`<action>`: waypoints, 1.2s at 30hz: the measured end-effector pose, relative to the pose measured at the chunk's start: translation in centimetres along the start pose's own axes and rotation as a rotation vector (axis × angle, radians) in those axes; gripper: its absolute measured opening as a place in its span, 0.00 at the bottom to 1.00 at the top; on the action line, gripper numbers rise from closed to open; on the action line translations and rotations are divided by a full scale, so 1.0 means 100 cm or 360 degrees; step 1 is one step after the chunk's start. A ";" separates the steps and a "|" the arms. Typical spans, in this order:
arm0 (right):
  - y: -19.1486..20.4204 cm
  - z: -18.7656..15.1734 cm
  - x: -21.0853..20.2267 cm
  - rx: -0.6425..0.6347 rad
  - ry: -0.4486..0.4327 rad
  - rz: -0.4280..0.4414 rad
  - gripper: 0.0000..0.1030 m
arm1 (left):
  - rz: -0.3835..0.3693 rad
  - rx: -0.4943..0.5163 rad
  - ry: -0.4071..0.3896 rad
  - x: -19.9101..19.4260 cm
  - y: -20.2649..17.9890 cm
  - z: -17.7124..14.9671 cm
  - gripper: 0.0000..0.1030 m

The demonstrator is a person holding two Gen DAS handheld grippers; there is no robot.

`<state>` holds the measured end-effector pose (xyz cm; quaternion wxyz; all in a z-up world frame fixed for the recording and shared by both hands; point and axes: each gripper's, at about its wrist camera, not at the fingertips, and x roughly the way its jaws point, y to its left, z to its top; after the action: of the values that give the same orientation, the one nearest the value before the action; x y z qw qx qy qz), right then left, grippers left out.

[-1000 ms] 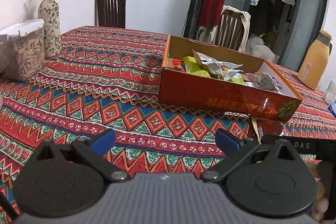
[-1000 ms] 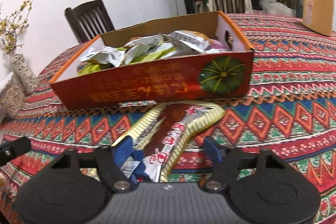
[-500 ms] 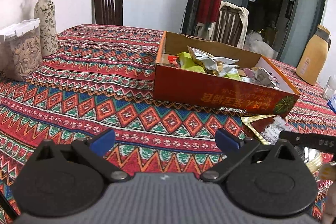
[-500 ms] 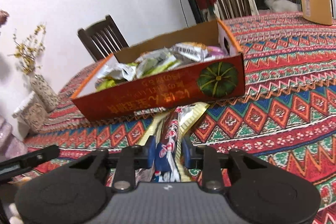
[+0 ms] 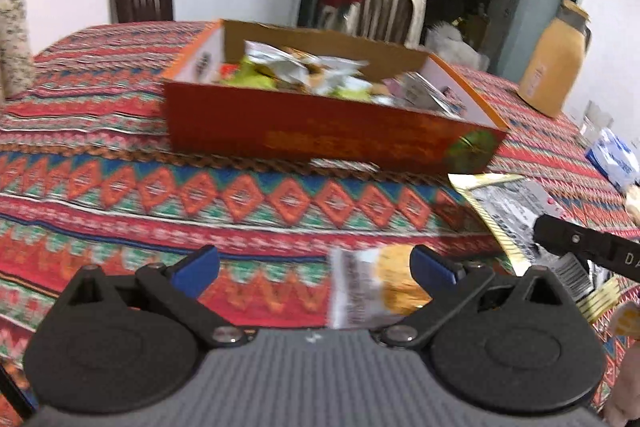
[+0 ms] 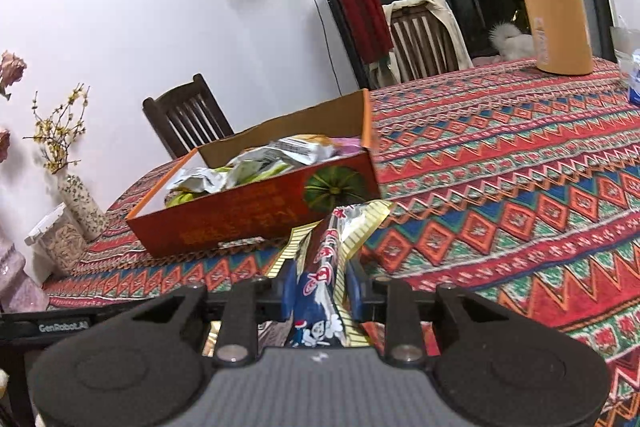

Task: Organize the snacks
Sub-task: 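Grasp the cookie packet with the left gripper while the right carries the striped bar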

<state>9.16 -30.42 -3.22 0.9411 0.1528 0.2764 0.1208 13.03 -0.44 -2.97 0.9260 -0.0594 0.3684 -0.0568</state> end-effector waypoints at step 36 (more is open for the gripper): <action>0.011 0.058 0.004 -0.0113 -0.0232 0.0141 0.25 | 0.0113 0.0136 -0.0289 -0.016 -0.041 0.061 0.53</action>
<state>12.60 -30.56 1.62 0.9573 0.1398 0.1957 0.1607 15.88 -3.82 3.12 0.9587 -0.0118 0.2821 -0.0341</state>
